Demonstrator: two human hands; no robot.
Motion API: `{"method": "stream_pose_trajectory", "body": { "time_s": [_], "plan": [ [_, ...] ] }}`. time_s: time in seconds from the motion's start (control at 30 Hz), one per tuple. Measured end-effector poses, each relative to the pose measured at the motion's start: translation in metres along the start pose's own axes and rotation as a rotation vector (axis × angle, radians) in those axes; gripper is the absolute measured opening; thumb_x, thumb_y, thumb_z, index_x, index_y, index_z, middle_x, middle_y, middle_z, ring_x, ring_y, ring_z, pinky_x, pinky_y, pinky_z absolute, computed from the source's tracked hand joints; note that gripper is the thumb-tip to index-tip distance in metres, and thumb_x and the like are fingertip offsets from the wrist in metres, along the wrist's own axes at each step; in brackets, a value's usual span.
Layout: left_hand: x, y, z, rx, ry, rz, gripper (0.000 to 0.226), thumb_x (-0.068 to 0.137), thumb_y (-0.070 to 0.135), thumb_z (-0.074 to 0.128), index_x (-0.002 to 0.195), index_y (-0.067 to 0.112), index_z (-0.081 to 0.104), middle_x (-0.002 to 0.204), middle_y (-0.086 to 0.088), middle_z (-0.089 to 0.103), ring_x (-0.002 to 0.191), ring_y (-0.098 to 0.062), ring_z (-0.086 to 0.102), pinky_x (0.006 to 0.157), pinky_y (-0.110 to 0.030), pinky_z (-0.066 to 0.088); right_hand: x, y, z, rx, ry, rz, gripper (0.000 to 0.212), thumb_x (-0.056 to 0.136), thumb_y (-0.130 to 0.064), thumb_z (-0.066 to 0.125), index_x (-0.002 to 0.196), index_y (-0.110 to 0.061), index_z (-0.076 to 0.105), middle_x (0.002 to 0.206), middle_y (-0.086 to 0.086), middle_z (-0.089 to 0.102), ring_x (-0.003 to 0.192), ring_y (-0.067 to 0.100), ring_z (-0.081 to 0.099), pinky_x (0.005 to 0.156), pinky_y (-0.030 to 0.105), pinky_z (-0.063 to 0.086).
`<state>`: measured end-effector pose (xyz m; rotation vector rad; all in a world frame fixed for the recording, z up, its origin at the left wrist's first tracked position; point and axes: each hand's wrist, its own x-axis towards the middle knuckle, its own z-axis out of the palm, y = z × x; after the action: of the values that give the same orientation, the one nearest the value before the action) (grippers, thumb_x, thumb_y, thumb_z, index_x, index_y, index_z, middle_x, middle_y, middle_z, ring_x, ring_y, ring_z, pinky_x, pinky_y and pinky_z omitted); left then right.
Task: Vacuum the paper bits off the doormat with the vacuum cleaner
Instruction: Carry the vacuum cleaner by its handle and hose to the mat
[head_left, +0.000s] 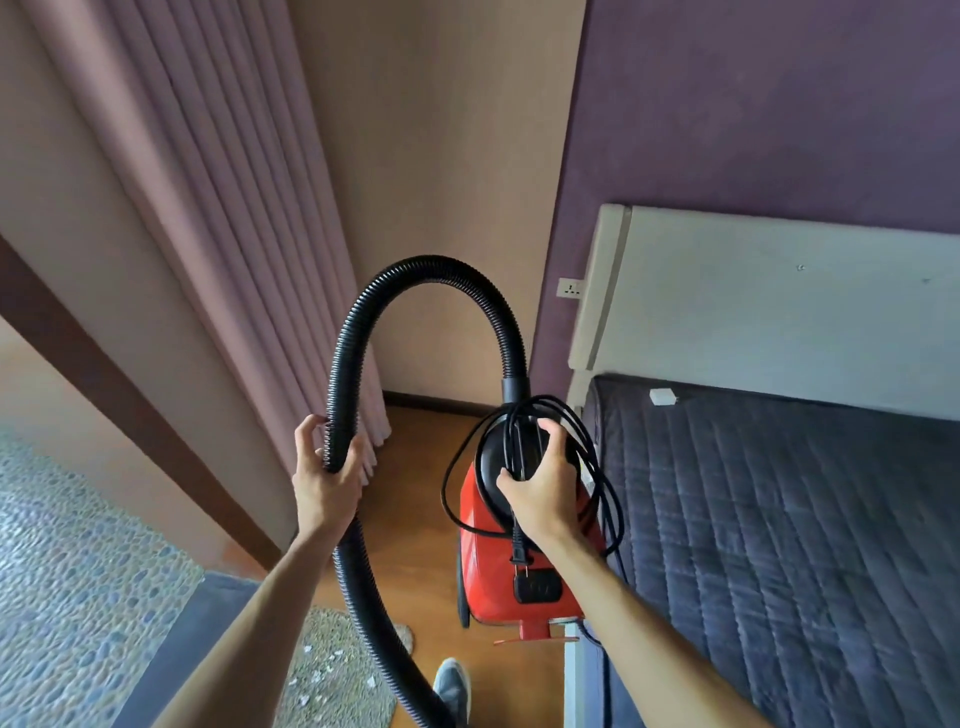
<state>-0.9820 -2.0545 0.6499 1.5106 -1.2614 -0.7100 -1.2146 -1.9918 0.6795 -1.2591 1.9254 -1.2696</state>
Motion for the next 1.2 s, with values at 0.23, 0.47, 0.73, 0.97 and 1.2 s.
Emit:
{"method": "stream_pose_trajectory", "body": {
  "time_s": [0.23,0.47,0.73,0.97,1.2],
  "plan": [
    [0.058,-0.023,0.037,0.001,0.035,-0.081,0.037,0.095,0.022,0.065,0.117,0.037,0.039,0.072,-0.008,0.063,0.051,-0.021,0.055,0.048,-0.030,0.049,0.073,0.010,0.035,-0.025,-0.074,0.012,0.063,0.075,0.002,0.074,0.129,-0.014,0.046,0.082,-0.014,0.059,0.071,-0.019,0.056,0.058,-0.002,0.037],
    [0.119,-0.034,0.078,0.041,0.076,-0.145,0.035,0.096,0.016,0.062,0.124,0.020,0.042,0.063,0.000,0.056,0.043,0.000,0.053,0.041,-0.010,0.039,0.147,0.012,0.071,-0.069,-0.143,0.022,0.064,0.077,0.004,0.075,0.132,-0.010,0.046,0.087,-0.016,0.052,0.072,-0.026,0.051,0.062,-0.006,0.034],
    [0.175,-0.042,0.098,0.057,0.124,-0.205,0.040,0.096,0.018,0.063,0.130,0.017,0.041,0.070,-0.006,0.057,0.042,0.003,0.051,0.040,-0.009,0.039,0.212,0.006,0.101,-0.081,-0.204,-0.003,0.065,0.077,0.005,0.075,0.133,-0.009,0.045,0.096,-0.011,0.055,0.078,-0.028,0.050,0.065,-0.007,0.033],
    [0.206,-0.060,0.103,0.056,0.247,-0.224,0.037,0.095,0.023,0.064,0.125,0.023,0.042,0.066,-0.001,0.057,0.043,-0.011,0.052,0.042,-0.021,0.042,0.257,0.007,0.133,-0.127,-0.315,-0.054,0.068,0.076,0.001,0.077,0.134,-0.013,0.043,0.107,-0.003,0.059,0.087,0.007,0.058,0.066,-0.007,0.035],
    [0.215,-0.090,0.100,0.108,0.456,-0.300,0.038,0.094,0.022,0.066,0.124,0.021,0.042,0.073,-0.008,0.059,0.058,-0.022,0.053,0.056,-0.032,0.039,0.295,0.019,0.176,-0.112,-0.546,-0.105,0.067,0.076,0.004,0.075,0.132,-0.013,0.044,0.099,-0.013,0.055,0.079,-0.024,0.053,0.068,-0.007,0.036]
  ]
}}
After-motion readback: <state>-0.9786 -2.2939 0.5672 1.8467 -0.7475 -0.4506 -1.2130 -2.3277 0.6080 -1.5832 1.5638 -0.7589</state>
